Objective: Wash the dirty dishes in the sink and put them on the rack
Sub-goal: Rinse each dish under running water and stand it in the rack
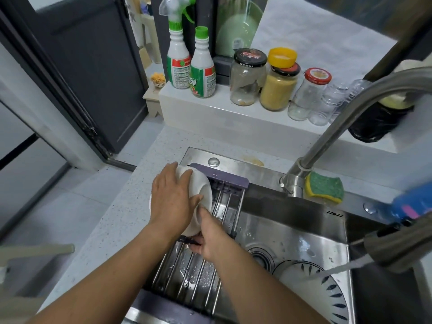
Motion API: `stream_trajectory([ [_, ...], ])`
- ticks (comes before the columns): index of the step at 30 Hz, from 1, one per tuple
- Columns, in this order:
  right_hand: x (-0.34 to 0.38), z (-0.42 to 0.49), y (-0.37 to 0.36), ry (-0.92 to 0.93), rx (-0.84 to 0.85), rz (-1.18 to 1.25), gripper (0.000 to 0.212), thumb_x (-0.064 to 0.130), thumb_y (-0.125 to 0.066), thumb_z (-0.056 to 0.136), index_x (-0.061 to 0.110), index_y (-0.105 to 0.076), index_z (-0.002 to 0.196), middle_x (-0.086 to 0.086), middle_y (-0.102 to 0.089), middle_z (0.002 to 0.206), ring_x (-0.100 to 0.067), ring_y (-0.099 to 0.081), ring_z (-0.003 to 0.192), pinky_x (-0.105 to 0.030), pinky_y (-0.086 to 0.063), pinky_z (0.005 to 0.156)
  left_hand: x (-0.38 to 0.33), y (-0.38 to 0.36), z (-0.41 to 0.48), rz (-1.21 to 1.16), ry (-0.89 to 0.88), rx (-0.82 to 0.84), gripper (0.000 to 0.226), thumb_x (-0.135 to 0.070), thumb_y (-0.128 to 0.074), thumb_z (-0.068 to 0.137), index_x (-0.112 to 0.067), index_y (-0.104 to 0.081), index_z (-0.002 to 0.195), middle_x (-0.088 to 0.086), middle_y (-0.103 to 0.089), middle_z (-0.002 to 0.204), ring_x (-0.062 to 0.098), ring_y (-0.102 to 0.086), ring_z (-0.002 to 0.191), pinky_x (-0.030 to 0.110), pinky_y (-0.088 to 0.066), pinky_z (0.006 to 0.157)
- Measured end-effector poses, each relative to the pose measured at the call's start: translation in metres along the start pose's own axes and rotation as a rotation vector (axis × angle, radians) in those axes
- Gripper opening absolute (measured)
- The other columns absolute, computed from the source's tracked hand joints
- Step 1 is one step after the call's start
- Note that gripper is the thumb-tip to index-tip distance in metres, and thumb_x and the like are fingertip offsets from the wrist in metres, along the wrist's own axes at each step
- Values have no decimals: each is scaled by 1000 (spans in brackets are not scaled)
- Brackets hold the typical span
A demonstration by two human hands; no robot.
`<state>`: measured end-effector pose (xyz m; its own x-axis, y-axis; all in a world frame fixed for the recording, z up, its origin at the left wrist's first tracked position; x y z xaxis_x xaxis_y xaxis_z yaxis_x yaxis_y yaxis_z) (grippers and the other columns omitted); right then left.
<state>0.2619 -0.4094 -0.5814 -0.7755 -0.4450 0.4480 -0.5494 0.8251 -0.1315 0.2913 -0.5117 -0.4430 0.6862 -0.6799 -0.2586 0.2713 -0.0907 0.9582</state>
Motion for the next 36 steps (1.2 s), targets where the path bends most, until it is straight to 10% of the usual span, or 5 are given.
stream_trajectory([
  [10, 15, -14, 21, 179, 7, -110, 31, 44, -53, 98, 29, -61, 124, -4, -71, 111, -20, -62, 98, -37, -54, 88, -33, -7, -12, 6, -73, 19, 69, -27, -77, 87, -15, -45, 148, 20, -24, 163, 37, -15, 154, 51, -15, 126],
  [20, 0, -40, 142, 231, -168, -153, 33, 28, -50, 100, 7, -70, 84, -16, -75, 83, -33, -74, 80, -45, -62, 71, -144, -63, -59, -374, -243, 259, 41, -8, -60, 94, -18, -64, 133, 1, -56, 135, 19, -51, 126, 21, -37, 103],
  [25, 18, -58, 196, 348, -229, -204, 29, 22, -49, 101, 12, -61, 77, -13, -62, 73, -24, -61, 70, -33, -46, 61, -183, -81, -70, -524, -102, 357, 33, -19, -57, 100, -18, -66, 132, 4, -66, 129, 21, -61, 119, 26, -44, 98],
  [30, 31, -62, 239, 421, -265, -358, 35, 43, -46, 95, 18, -67, 83, -8, -74, 85, -29, -71, 82, -44, -60, 77, -197, -97, -77, -727, 117, 377, 21, -21, -58, 101, -14, -72, 115, 1, -75, 107, 17, -68, 100, 21, -43, 79],
  [36, 20, -62, 296, 322, -289, -314, 28, 24, -52, 104, 11, -62, 81, -4, -56, 62, -11, -48, 39, -23, -42, 43, -201, -135, -107, -820, 299, 474, 17, -19, -60, 101, -13, -70, 87, -2, -64, 71, 14, -55, 64, 29, -46, 64],
])
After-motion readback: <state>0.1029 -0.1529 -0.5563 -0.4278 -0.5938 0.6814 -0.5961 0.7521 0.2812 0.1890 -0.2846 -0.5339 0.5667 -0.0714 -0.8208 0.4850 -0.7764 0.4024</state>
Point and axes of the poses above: each hand's wrist, its own z-axis towards the middle knuckle, its own y-axis out of the back of the hand, x = y × z, the point moved 7 cm from there along z, towards the middle knuckle
